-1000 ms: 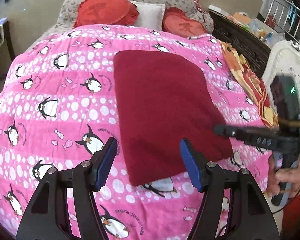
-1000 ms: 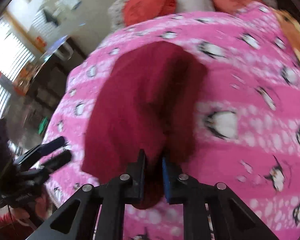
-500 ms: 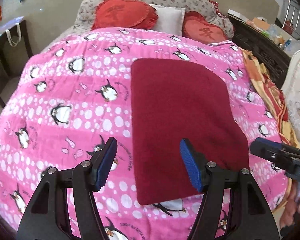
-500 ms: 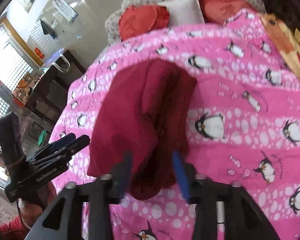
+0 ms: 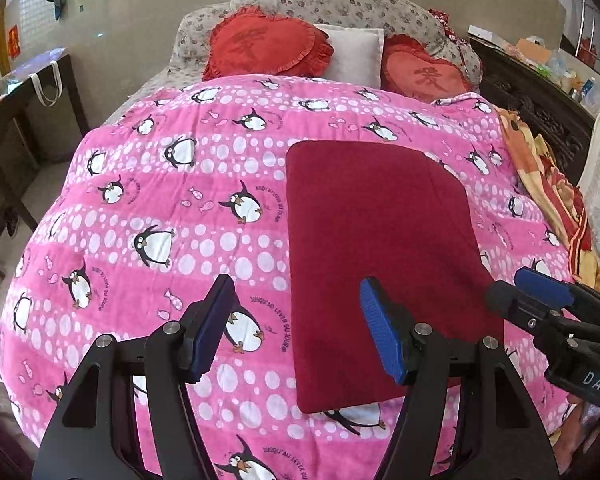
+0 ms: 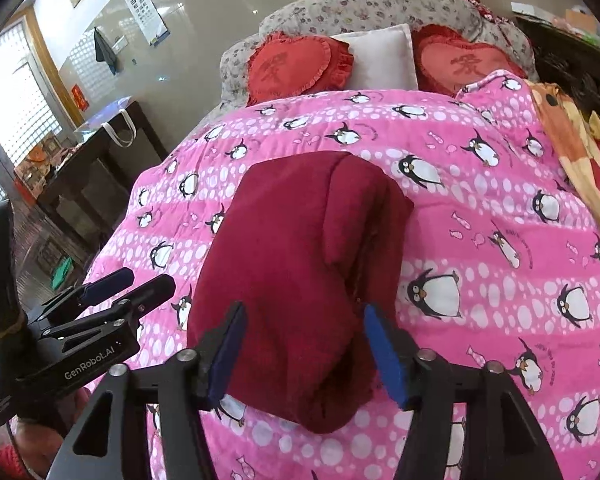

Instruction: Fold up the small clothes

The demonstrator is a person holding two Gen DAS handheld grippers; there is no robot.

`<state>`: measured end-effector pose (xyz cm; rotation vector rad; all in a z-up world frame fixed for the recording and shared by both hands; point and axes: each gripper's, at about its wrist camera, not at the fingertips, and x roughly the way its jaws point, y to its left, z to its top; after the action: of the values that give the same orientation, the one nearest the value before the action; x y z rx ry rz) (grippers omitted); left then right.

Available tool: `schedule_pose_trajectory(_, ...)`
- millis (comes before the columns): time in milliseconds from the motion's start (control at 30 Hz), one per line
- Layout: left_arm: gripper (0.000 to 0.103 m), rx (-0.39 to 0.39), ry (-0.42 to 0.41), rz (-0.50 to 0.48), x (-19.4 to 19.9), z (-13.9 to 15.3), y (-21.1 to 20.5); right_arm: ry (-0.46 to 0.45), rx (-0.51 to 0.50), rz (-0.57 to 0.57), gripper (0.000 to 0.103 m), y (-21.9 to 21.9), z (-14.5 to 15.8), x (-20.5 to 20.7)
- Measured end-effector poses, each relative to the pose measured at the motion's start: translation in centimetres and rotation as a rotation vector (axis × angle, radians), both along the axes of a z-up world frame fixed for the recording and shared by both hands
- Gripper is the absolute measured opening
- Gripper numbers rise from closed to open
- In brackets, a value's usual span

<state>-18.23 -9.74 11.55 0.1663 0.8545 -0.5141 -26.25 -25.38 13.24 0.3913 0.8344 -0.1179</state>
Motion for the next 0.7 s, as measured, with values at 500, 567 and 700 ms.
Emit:
schedule_pose_trajectory(500,0.065,-0.014,-0.017,-0.004,-0.01,0.56,-0.23,0.000,0.013,-0.016,0.065,-0.40,0.00,0.08)
schedule_pose_trajectory(567,0.065,-0.012,-0.019,-0.002,-0.01,0.55,-0.25,0.001,0.012,-0.011,0.065,-0.28,0.00,0.16)
schedule_pose_trajectory(700,0.065,-0.003,-0.020,-0.006,-0.01,0.48,-0.33,0.007,0.017,-0.003,0.065,-0.13,-0.19,0.33)
